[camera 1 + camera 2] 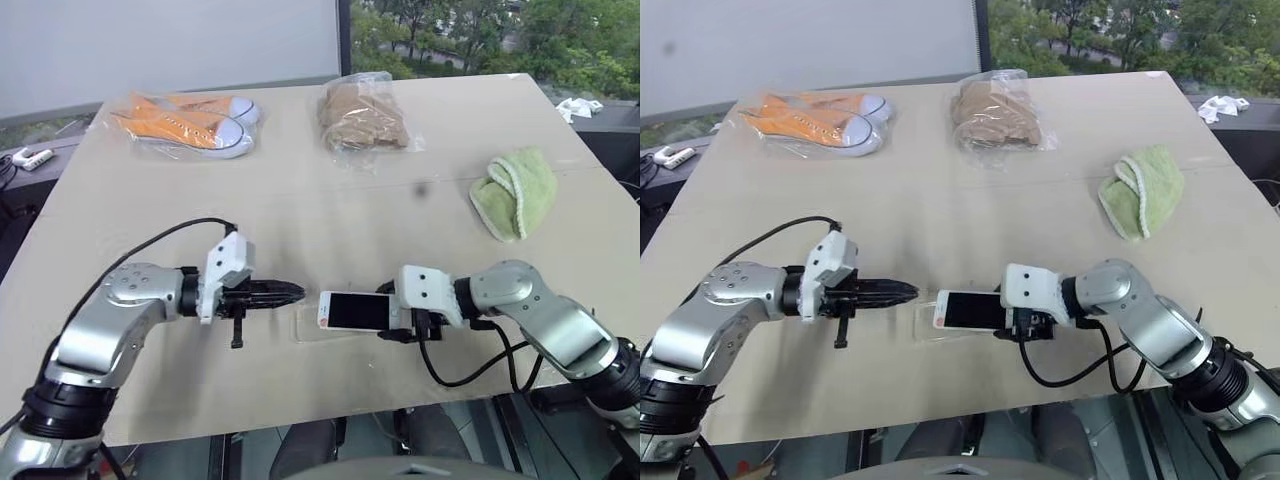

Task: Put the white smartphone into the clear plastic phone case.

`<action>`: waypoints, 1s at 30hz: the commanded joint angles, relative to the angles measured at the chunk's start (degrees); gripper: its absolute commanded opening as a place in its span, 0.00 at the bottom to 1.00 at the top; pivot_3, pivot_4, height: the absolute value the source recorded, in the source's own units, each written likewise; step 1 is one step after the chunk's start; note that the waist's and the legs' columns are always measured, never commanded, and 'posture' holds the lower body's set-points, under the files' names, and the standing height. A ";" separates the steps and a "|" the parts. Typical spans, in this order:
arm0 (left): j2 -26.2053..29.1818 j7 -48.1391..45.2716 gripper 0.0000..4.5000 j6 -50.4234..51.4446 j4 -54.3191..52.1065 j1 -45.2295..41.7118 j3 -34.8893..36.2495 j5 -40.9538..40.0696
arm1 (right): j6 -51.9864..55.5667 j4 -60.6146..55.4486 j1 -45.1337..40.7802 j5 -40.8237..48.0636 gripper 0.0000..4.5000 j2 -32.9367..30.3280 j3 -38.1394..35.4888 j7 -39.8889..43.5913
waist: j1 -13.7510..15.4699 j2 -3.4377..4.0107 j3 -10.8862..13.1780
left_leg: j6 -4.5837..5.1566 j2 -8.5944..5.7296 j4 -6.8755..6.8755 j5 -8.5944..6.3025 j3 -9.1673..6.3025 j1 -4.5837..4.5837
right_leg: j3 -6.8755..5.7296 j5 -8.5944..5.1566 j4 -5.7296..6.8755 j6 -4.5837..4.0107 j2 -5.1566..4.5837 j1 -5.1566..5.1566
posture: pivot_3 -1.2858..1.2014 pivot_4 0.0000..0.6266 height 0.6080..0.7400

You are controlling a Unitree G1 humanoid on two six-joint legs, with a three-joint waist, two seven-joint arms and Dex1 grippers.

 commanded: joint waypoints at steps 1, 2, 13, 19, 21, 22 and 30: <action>-0.69 -1.62 0.01 -3.00 2.26 -2.60 -1.70 2.21 | -0.07 -1.46 -2.92 -1.08 0.65 0.13 1.40 1.48 | 0.04 0.00 0.00 | 0.00 0.00 0.01 0.00 0.00 0.01 | -0.01 0.00 0.01 0.00 0.00 0.00 | 0.52 0.24 1.00; -0.95 -1.82 0.01 -3.36 2.84 -3.03 -2.12 2.63 | -0.16 -0.98 -3.60 -1.42 0.65 0.22 1.98 1.92 | 0.03 0.00 0.00 | 0.00 0.00 0.03 0.00 -0.02 0.00 | -0.03 0.00 0.02 0.00 0.01 0.00 | 0.52 0.24 1.00; -1.36 -4.25 0.01 -6.09 5.24 -3.97 -5.72 6.23 | -2.93 7.86 -13.58 -7.23 0.65 0.18 9.43 10.33 | -0.03 0.00 0.00 | 0.00 0.00 0.04 0.00 -0.02 0.00 | -0.03 0.00 0.02 0.00 0.01 0.00 | 0.52 0.24 1.00; -1.95 -3.71 0.01 -6.25 4.45 -3.81 -6.27 6.87 | -2.87 11.31 -16.65 -8.84 0.65 2.08 11.93 13.78 | -0.04 0.00 0.00 | 0.00 0.00 0.05 0.00 -0.02 -0.01 | -0.03 0.00 0.02 0.00 0.01 0.00 | 0.52 0.24 1.00; -2.04 -3.30 0.01 -6.00 3.97 -3.46 -6.20 6.69 | -2.25 11.66 -16.88 -9.16 0.65 2.59 11.93 14.18 | -0.04 0.00 0.00 | 0.00 0.00 0.05 0.00 -0.03 -0.01 | -0.03 0.00 0.02 0.00 0.01 0.00 | 0.52 0.24 1.00; -2.04 -3.16 0.01 -5.93 3.72 -3.27 -6.17 6.61 | -2.02 11.80 -16.97 -9.33 0.65 2.85 11.89 14.31 | -0.03 0.00 0.00 | 0.00 0.00 0.06 0.00 -0.03 0.00 | -0.03 0.00 0.03 0.00 0.01 0.00 | 0.52 0.24 1.00; -3.52 -0.96 0.01 -4.50 0.05 -1.52 -7.05 6.20 | 0.67 12.45 -17.58 -9.20 0.65 6.05 10.80 14.12 | -0.13 0.00 0.00 | 0.00 0.00 0.06 0.00 -0.03 0.01 | -0.02 0.00 0.07 0.00 0.02 -0.01 | 0.52 0.24 1.00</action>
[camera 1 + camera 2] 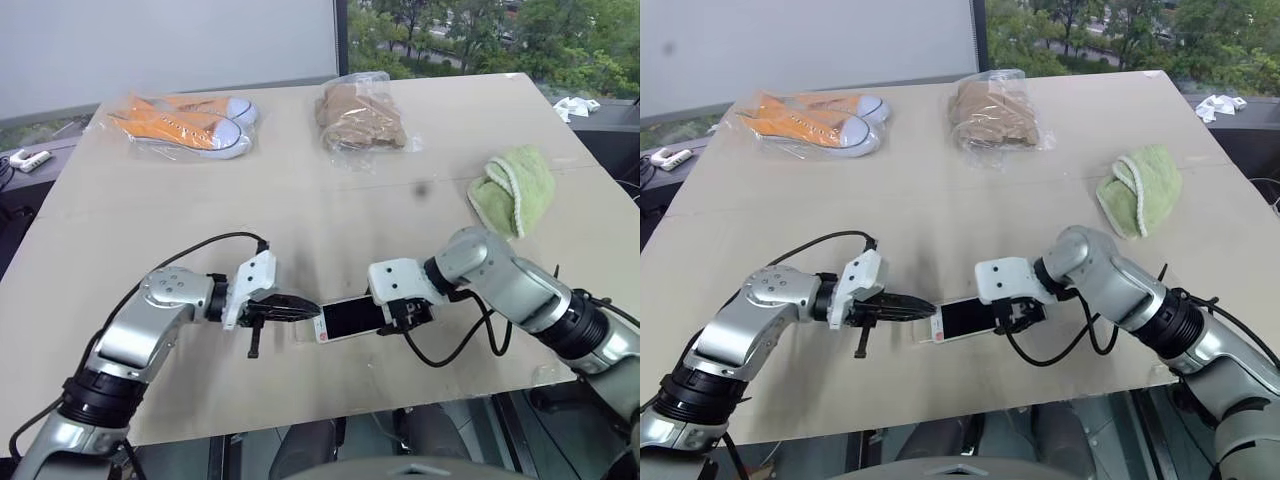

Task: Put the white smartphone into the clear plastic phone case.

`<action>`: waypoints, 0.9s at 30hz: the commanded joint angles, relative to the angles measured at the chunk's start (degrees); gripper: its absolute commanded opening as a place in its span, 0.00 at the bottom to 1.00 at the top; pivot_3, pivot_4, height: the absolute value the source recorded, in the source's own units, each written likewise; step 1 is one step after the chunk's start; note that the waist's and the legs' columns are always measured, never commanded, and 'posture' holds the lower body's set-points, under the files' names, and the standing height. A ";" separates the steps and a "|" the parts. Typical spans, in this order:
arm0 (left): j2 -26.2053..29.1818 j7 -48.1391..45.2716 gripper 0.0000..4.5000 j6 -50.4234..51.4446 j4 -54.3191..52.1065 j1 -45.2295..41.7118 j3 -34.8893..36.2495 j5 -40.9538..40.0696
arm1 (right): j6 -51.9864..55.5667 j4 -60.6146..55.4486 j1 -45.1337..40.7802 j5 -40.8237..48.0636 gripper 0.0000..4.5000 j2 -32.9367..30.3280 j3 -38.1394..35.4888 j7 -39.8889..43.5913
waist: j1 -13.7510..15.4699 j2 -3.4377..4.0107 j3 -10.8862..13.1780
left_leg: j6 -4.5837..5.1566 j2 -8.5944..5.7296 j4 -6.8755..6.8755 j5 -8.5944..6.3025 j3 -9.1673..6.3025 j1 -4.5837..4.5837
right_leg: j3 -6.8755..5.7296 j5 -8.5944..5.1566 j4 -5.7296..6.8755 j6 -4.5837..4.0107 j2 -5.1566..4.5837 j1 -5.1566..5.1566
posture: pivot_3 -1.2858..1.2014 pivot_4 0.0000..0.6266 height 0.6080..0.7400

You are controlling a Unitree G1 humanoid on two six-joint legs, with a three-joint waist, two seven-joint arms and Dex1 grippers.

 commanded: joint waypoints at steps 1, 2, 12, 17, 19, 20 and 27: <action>-0.28 0.52 0.01 -0.27 -2.63 0.88 0.34 -0.46 | 1.66 -0.78 -0.77 0.45 0.65 0.88 -0.60 0.34 | 0.00 0.00 0.00 | 0.00 0.00 0.00 0.00 0.00 0.00 | 0.00 0.00 0.00 0.00 0.00 0.00 | 0.52 0.24 1.00; -0.34 0.51 0.01 -0.38 -2.76 1.22 0.29 -0.45 | 2.07 -0.85 -0.83 0.61 0.65 1.06 -0.78 0.37 | -0.01 0.00 0.00 | 0.00 0.00 0.01 0.00 0.00 0.00 | 0.00 0.00 0.00 0.00 0.00 0.00 | 0.52 0.24 1.00; -0.77 0.41 0.01 -1.63 -2.01 2.39 -0.34 0.57 | 6.03 -0.44 -1.81 1.04 0.65 2.57 -1.58 -0.64 | 0.04 0.00 0.00 | 0.00 0.00 0.02 0.00 -0.01 0.00 | -0.01 0.00 0.01 0.00 0.00 0.00 | 0.52 0.24 1.00; -0.39 0.39 0.01 -1.97 -1.44 3.00 -0.87 2.00 | 6.20 -0.65 -2.07 0.91 0.65 2.46 -1.05 -0.62 | 0.05 0.00 0.00 | 0.00 0.00 0.02 0.00 -0.01 -0.01 | -0.01 0.00 0.01 0.00 0.00 0.00 | 0.52 0.24 1.00; -0.47 0.66 0.01 -2.10 -1.16 3.01 -1.15 2.75 | 6.31 -0.70 -2.11 0.81 0.65 2.59 -0.94 -0.78 | 0.06 0.00 0.00 | 0.00 0.00 0.02 0.00 0.00 -0.01 | -0.01 0.00 0.00 0.00 0.00 0.00 | 0.52 0.24 1.00; -0.50 0.99 0.01 -1.93 -0.98 2.95 -1.43 3.26 | 6.32 -0.72 -2.15 0.75 0.65 2.65 -0.85 -0.83 | 0.05 0.00 0.00 | 0.00 0.00 0.02 0.00 0.00 0.00 | -0.01 0.00 0.01 0.00 0.00 0.00 | 0.52 0.24 1.00; -0.24 2.93 0.01 -1.39 0.83 3.05 -3.68 7.01 | 6.59 -0.96 -2.25 0.73 0.65 3.08 -0.49 -1.24 | 0.02 0.02 -0.02 | 0.00 0.00 0.02 0.00 0.00 0.02 | 0.00 0.00 0.03 0.00 0.00 0.01 | 0.52 0.24 1.00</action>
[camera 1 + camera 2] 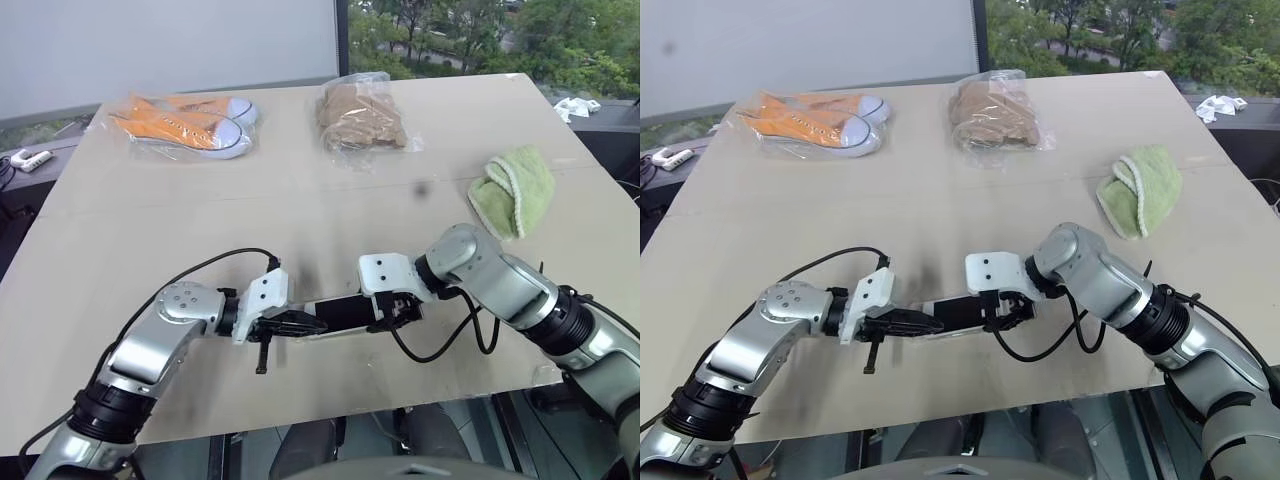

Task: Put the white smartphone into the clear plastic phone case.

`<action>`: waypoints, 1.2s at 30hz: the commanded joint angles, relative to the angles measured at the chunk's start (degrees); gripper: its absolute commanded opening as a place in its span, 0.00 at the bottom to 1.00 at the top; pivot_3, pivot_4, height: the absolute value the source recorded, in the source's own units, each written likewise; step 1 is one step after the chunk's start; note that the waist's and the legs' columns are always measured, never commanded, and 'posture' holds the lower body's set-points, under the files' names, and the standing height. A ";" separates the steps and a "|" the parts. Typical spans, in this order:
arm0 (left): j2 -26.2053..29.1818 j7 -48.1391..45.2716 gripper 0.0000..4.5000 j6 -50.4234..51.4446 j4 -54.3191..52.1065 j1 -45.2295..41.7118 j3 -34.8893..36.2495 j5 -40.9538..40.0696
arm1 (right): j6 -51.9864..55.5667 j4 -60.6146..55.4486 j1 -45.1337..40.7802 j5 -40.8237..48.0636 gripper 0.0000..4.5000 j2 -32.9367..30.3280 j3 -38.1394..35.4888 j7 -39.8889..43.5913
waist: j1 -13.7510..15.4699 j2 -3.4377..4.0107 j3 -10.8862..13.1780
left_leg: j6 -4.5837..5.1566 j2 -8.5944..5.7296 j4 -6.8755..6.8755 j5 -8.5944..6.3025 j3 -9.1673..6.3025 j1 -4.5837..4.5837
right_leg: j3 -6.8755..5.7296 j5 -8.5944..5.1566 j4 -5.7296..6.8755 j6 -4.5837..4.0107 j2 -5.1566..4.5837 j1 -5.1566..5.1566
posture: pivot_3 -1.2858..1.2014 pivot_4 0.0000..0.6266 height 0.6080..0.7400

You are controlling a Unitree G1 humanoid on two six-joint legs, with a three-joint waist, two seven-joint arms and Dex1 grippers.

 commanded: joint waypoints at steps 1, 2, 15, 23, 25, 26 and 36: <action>0.78 0.98 0.01 -0.78 1.66 0.86 -1.80 3.43 | 0.37 -1.38 -0.82 -0.04 0.65 0.46 -0.11 -0.42 | -0.01 0.01 -0.01 | 0.00 0.00 0.00 0.00 0.01 0.00 | 0.01 0.00 0.00 0.00 0.00 0.00 | 0.52 0.24 1.00; 0.89 1.08 0.01 -1.42 2.16 1.11 -2.04 4.11 | 0.39 -1.39 -0.80 -0.05 0.65 0.50 -0.05 -0.49 | -0.01 0.01 -0.02 | 0.00 0.00 0.00 0.00 0.00 0.01 | 0.00 0.00 0.00 0.00 0.00 0.00 | 0.52 0.24 1.00; 0.20 3.39 0.01 -1.40 1.92 2.98 -3.38 4.87 | 0.93 -1.58 -0.61 -0.76 0.65 1.32 0.68 -1.45 | -0.03 0.03 -0.12 | 0.00 0.00 -0.01 0.00 0.01 0.12 | 0.02 0.00 0.07 0.00 0.00 0.02 | 0.52 0.24 1.00; 0.11 4.31 0.01 -1.14 1.51 3.58 -4.36 5.12 | 0.48 -1.64 -0.50 -1.72 0.65 1.33 0.93 -1.91 | -0.02 0.04 -0.17 | 0.00 0.00 -0.01 0.00 0.01 0.13 | 0.02 0.00 0.07 0.00 0.00 0.03 | 0.52 0.24 1.00; 0.04 4.47 0.01 -0.90 1.37 3.61 -4.63 4.97 | 0.43 -1.65 -0.61 -1.91 0.65 1.37 1.11 -1.86 | -0.03 0.05 -0.19 | 0.00 0.00 0.00 0.00 0.01 0.14 | 0.03 0.00 0.08 0.00 0.00 0.03 | 0.52 0.24 1.00; 0.03 4.56 0.01 -0.80 1.32 3.61 -4.76 4.92 | 0.48 -1.69 -0.63 -1.96 0.65 1.42 1.22 -1.79 | -0.03 0.05 -0.19 | 0.00 0.00 -0.01 0.00 0.01 0.14 | 0.03 0.00 0.08 0.00 0.00 0.03 | 0.52 0.24 1.00; -0.13 5.45 0.01 0.72 0.21 3.87 -5.65 4.85 | -1.80 0.92 -0.69 -4.22 0.65 2.19 2.74 -1.93 | -0.14 0.13 -0.41 | 0.00 0.00 -0.01 0.00 0.03 0.20 | 0.06 0.00 0.10 0.00 0.01 0.06 | 0.52 0.24 1.00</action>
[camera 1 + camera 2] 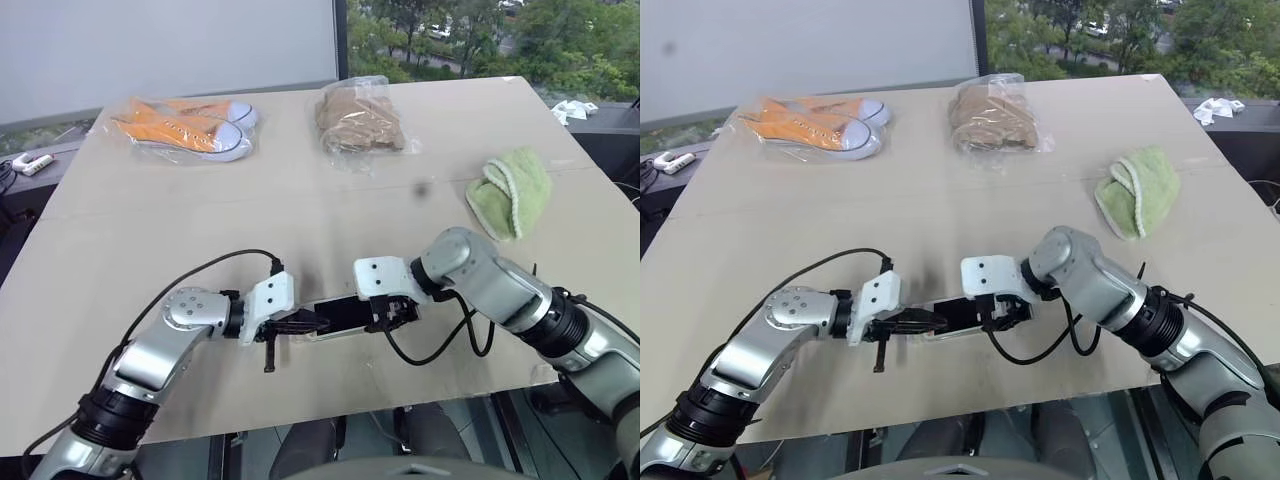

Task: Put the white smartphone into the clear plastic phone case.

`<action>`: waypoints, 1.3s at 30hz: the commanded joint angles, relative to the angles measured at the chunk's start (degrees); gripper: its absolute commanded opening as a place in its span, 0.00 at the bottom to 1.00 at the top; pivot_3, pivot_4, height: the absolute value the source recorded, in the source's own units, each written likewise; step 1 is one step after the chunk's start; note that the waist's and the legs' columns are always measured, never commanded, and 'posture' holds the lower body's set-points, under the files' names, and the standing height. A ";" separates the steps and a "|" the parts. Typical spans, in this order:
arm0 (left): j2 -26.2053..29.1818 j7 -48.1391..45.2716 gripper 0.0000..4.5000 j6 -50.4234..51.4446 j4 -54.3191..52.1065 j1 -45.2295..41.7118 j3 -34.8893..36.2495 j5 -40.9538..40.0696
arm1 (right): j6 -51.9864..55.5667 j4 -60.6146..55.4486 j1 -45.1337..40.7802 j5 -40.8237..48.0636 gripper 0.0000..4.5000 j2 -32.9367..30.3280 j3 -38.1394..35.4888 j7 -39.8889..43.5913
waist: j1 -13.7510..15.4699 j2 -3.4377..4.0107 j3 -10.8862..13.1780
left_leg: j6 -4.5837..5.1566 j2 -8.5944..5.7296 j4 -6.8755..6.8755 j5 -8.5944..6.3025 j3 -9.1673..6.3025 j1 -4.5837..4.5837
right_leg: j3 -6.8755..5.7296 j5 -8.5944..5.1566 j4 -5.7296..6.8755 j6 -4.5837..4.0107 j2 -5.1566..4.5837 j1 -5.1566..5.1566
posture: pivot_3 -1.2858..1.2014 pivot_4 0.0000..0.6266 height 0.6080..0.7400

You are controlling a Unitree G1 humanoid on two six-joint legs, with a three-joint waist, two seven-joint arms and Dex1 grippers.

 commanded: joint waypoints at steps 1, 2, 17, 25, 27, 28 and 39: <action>0.19 0.32 0.01 2.69 1.19 1.68 -3.30 2.61 | -1.33 1.14 -0.49 -1.02 0.65 1.22 0.79 -1.10 | -0.06 0.01 -0.04 | 0.00 0.00 0.00 0.00 0.00 0.02 | 0.01 0.00 0.01 0.00 0.00 0.01 | 0.52 0.24 1.00; 0.18 0.34 0.01 3.05 1.11 1.70 -3.32 2.53 | -1.59 1.45 -0.45 -1.21 0.65 1.47 0.74 -1.33 | -0.06 0.01 -0.05 | 0.00 0.00 0.00 0.00 0.00 0.04 | 0.01 0.00 0.03 0.00 0.01 0.01 | 0.52 0.24 1.00; -0.35 0.36 0.00 3.40 1.95 1.04 -3.98 2.97 | 0.08 -2.43 1.45 5.02 0.99 -2.22 -7.19 0.77 | 0.45 0.14 -0.14 | 0.00 -0.04 -0.02 0.00 -0.05 -0.08 | -0.05 0.00 -0.14 0.00 -0.05 0.00 | 0.52 0.24 1.00; -0.56 0.63 0.00 3.25 2.30 0.62 -3.88 2.99 | 2.65 -7.56 4.69 9.55 0.99 -8.96 -13.32 0.68 | 0.65 0.16 -0.12 | 0.01 -0.04 -0.04 -0.01 -0.08 -0.09 | -0.08 0.00 -0.17 0.00 -0.06 0.02 | 0.52 0.24 1.00; -0.55 0.73 0.00 3.21 2.35 0.60 -3.83 2.96 | 2.28 -7.59 6.50 10.04 0.99 -9.87 -14.83 -0.80 | 0.61 0.16 -0.12 | 0.01 -0.04 -0.03 -0.01 -0.08 -0.10 | -0.07 0.00 -0.18 0.00 -0.07 0.02 | 0.52 0.24 1.00; -0.56 0.77 0.00 3.18 2.37 0.61 -3.80 2.94 | 2.14 -7.49 7.42 10.21 0.99 -10.36 -15.46 -1.37 | 0.62 0.16 -0.12 | 0.01 -0.04 -0.04 -0.01 -0.08 -0.09 | -0.07 0.00 -0.17 0.00 -0.07 0.02 | 0.52 0.24 1.00; -0.21 1.28 0.00 7.77 -4.19 -0.82 4.76 -5.99 | 2.02 -8.20 12.47 11.00 0.04 -12.72 -17.03 -4.77 | 0.55 0.15 -0.02 | 0.00 -0.02 -0.03 0.00 -0.09 -0.15 | -0.08 0.00 -0.14 0.00 -0.06 0.01 | 0.52 0.24 1.00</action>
